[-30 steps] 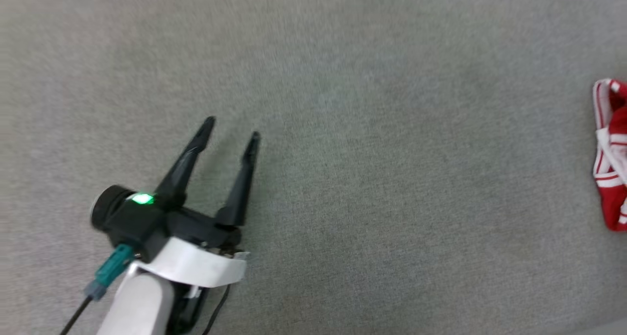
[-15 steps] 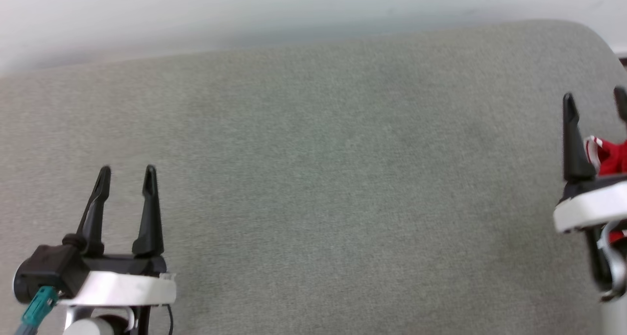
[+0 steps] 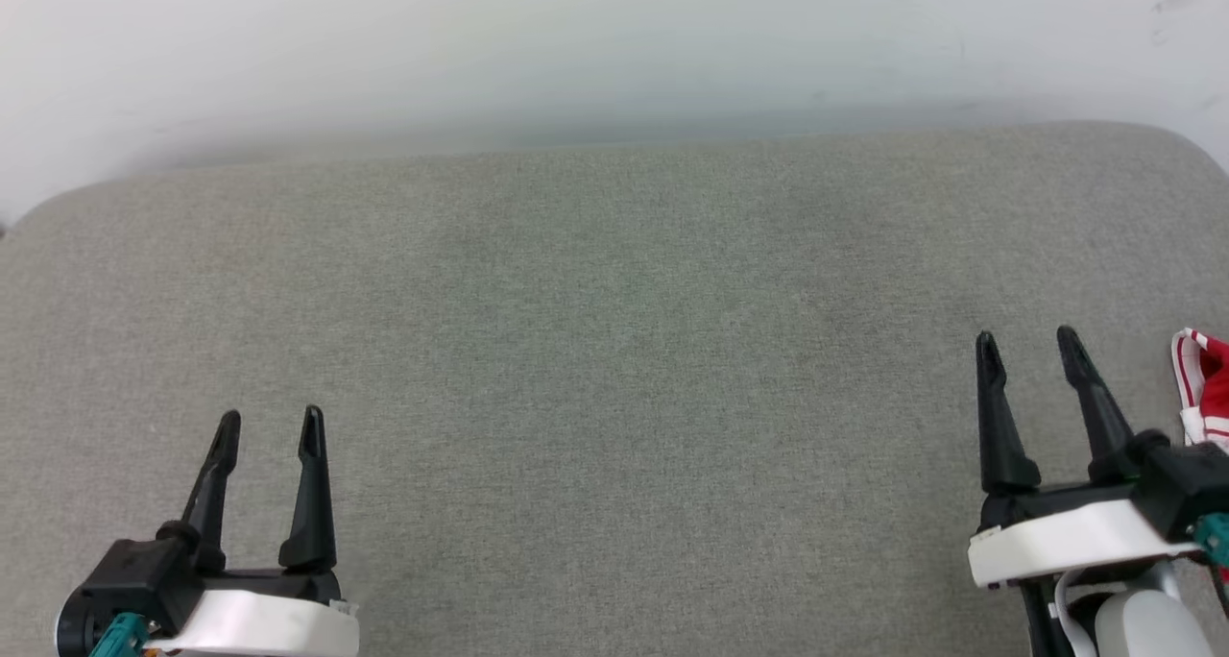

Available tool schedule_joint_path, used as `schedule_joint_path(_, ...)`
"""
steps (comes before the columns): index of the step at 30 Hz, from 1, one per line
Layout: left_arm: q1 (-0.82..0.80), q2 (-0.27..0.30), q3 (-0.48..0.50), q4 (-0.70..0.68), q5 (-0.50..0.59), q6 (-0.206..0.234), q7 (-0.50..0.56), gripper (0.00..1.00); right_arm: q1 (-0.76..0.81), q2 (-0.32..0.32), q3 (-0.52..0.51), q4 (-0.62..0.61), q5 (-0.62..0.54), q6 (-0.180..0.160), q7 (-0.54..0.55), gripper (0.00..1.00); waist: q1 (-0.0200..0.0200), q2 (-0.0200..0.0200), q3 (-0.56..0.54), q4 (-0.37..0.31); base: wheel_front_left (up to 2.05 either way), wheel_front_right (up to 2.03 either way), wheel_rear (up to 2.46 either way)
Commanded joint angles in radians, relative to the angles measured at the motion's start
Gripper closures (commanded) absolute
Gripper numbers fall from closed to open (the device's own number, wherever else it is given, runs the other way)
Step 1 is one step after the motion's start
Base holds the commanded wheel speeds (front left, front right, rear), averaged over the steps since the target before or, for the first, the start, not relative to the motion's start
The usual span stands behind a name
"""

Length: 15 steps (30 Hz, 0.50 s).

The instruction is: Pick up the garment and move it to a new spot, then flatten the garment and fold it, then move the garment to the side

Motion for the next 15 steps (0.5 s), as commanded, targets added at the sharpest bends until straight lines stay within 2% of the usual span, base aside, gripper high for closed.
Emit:
schedule_joint_path(1, 0.013, 0.000, 0.002, 0.007, 0.004, 0.001, -0.002, 0.00, 0.018, 0.006, 0.004, 0.005, 0.003, -0.001, -0.009, 0.00, 0.0002, 0.0000, -0.007, 0.004, 0.00, 0.00, 0.00)
schedule_joint_path(15, 0.035, -0.007, -0.026, 0.032, 0.003, 0.001, -0.002, 0.00, 0.046, 0.010, 0.029, 0.008, 0.042, -0.001, -0.019, 0.00, 0.0002, 0.0000, -0.021, -0.002, 0.00, 0.00, 0.00)
